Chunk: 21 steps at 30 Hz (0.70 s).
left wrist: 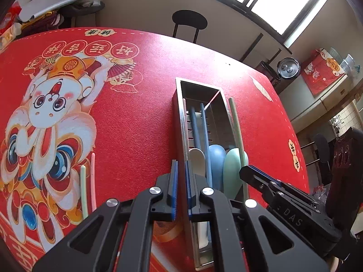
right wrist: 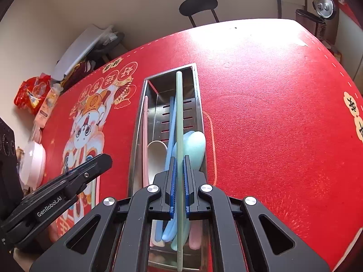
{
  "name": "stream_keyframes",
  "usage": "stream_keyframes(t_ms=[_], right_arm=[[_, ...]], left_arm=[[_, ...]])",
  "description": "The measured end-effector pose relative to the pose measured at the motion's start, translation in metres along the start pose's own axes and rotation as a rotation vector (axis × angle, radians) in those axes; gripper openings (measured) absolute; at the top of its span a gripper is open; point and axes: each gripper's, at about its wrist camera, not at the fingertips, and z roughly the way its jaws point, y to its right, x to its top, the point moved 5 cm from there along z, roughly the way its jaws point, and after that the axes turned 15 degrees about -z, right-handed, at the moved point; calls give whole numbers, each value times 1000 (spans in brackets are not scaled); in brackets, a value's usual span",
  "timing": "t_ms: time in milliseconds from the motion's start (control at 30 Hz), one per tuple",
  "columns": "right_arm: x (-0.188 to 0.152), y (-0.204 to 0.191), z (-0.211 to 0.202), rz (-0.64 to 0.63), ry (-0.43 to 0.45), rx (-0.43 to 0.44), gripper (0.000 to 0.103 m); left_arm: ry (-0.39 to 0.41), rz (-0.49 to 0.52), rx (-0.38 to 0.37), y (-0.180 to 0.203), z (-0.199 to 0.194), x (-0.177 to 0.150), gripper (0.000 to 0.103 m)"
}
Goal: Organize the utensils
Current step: 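Lower the green and pink chopsticks into the tray and open both grippers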
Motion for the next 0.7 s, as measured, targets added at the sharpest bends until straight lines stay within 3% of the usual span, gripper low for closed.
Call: stream_keyframes(t_ms=[700], right_arm=[[5, -19, 21, -23, -57, -49, 6]], left_arm=[[39, -58, 61, -60, -23, 15, 7]])
